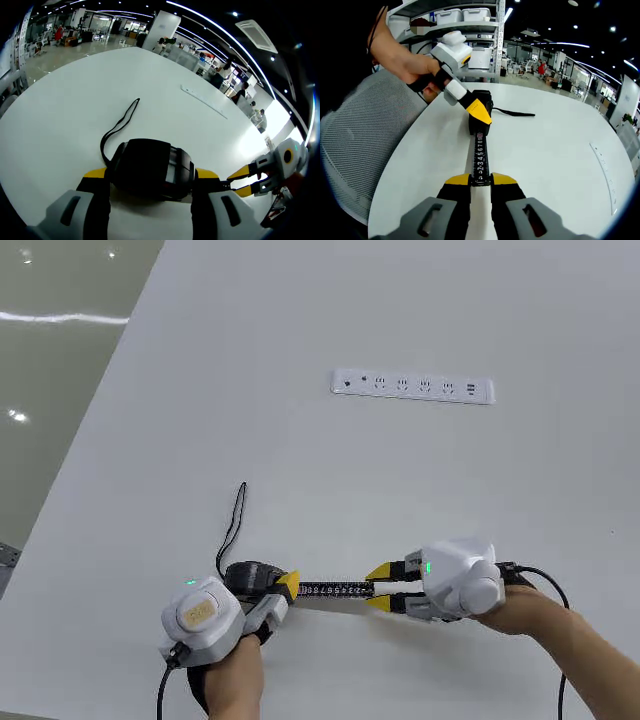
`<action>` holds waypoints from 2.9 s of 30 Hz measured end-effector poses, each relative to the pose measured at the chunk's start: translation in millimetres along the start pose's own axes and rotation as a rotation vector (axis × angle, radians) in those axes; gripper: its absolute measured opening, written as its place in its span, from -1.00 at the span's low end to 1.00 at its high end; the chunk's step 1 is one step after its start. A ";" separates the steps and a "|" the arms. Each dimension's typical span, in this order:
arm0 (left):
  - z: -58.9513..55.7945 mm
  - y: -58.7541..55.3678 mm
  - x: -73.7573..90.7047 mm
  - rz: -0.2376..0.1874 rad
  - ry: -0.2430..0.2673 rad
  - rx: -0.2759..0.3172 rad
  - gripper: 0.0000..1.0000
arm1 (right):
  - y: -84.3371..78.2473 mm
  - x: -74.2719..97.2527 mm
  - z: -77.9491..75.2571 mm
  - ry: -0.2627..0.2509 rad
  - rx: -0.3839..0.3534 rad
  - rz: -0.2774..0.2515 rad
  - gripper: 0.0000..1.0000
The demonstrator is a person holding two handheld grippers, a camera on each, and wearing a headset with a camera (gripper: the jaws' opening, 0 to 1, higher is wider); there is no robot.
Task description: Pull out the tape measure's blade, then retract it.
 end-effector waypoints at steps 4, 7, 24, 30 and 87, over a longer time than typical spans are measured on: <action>-0.1 0.0 -0.1 0.001 -0.001 0.000 0.26 | 0.7 -2.4 -0.2 0.003 0.000 -0.002 -0.74; 0.0 0.4 -0.9 0.001 -0.001 0.000 0.26 | 1.2 -3.8 -1.4 0.004 0.000 -0.004 -0.74; 0.4 -0.1 -0.6 0.002 -0.005 0.006 0.26 | 4.0 -9.2 -2.4 0.011 -0.001 -0.012 -0.74; 0.7 -0.1 -0.7 0.004 -0.006 0.005 0.26 | 5.4 -11.5 -2.6 0.014 -0.001 -0.012 -0.74; 1.2 1.1 0.0 0.010 -0.015 0.002 0.26 | 15.9 -30.4 -5.8 0.030 -0.010 -0.024 -0.75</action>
Point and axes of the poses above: the centre of the closed fingertips' face, and the gripper's own axes: x roughly backward along the fingers, z roughly to its left, y roughly out of its top, the point moved 9 cm from there along x, roughly backward along the fingers, and after that the axes turned 9 degrees about y, right-handed, at the moved point
